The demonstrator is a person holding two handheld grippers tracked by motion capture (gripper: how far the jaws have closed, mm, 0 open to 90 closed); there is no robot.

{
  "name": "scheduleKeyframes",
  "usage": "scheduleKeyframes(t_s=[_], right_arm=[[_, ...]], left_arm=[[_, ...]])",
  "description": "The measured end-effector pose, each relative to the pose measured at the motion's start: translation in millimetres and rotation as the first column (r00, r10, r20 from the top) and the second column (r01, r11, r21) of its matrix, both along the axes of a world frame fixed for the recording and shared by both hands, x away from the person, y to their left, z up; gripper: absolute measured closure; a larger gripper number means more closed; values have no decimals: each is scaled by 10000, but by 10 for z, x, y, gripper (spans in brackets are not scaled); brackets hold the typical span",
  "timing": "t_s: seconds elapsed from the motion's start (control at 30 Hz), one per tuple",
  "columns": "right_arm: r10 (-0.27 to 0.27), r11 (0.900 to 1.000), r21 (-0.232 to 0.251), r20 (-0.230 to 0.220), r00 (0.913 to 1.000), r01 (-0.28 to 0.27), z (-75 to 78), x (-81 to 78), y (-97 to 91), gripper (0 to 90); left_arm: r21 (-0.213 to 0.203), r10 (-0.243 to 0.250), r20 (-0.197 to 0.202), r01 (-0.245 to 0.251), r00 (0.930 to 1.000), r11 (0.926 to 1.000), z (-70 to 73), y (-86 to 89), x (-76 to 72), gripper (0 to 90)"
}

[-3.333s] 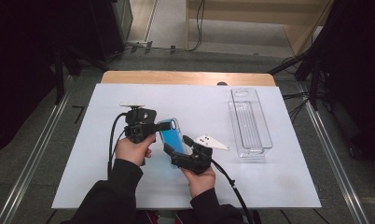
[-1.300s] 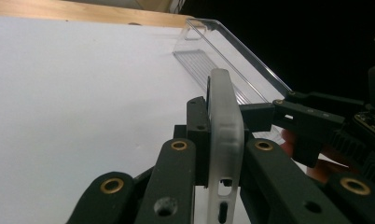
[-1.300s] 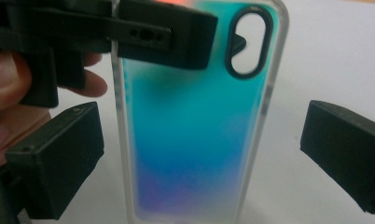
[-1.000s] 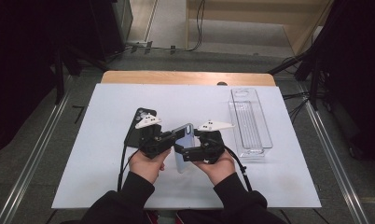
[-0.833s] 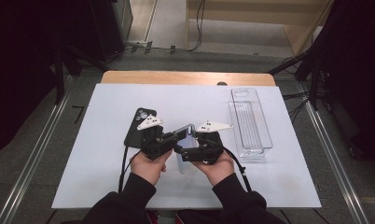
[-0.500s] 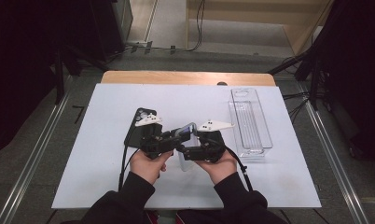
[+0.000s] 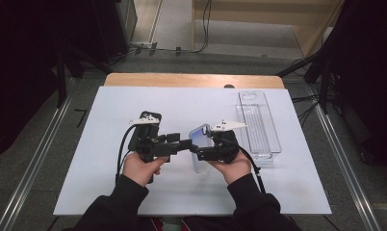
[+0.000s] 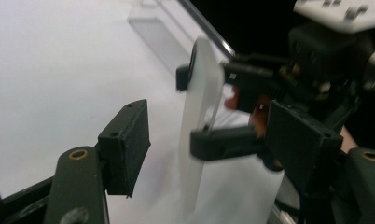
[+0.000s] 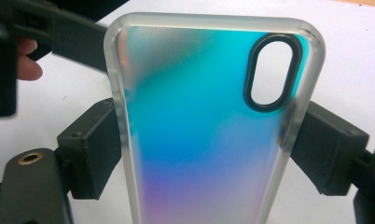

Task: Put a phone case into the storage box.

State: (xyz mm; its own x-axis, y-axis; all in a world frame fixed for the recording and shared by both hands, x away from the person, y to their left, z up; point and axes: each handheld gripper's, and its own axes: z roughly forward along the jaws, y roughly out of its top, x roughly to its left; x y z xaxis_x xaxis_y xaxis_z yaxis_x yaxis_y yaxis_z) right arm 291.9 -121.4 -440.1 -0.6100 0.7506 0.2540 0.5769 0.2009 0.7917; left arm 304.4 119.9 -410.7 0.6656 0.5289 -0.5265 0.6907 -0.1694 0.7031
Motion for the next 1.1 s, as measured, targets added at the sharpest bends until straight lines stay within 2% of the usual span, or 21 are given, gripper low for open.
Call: scheduleKeyframes(t_s=[0.17, 0.27, 0.4, 0.53, 0.67, 0.73, 0.8, 0.87, 1.1], right_arm=[[168, 9999, 40, -72, 9998, -168, 1, 31, -48, 149], [317, 9994, 123, -144, 9994, -316, -5, 47, -66, 149], [528, 9985, 163, -151, 9985, -525, -5, 76, -119, 149], [1047, 9943, 208, -149, 9944, -1044, 40, 98, -173, 149], [1337, 9910, 36, -31, 9910, -1337, 87, 102, -202, 149], [1533, 9881, 99, -38, 9882, -1532, 113, 107, -226, 149], [1835, 9829, 197, -115, 9829, -1833, 128, 113, -241, 149], [2039, 9789, 162, -84, 9790, -2037, 155, 113, -260, 149], [2153, 9764, 204, -118, 9765, -2150, 270, 132, -378, 149]], left_arm=[[183, -426, -106, 428, 9990, 9989, -54, 59, -5, 307], [409, -670, -40, 671, 9977, 9969, -92, 105, -17, 307], [727, -632, -308, 653, 9975, 9952, -134, 147, -12, 307], [769, -772, -231, 788, 9967, 9939, -161, 193, -20, 307], [1029, -1106, -84, 1109, 9938, 9885, -166, 225, -45, 307], [1270, -1214, 250, 1173, 9923, 9850, -143, 246, -78, 307], [1360, -1315, 330, 1259, 9908, 9827, -134, 269, -93, 305], [1416, -1469, 343, 1407, 9886, 9799, -149, 303, -103, 288], [1642, -1865, 314, 1790, 9820, 9700, -238, 428, -145, 289]])
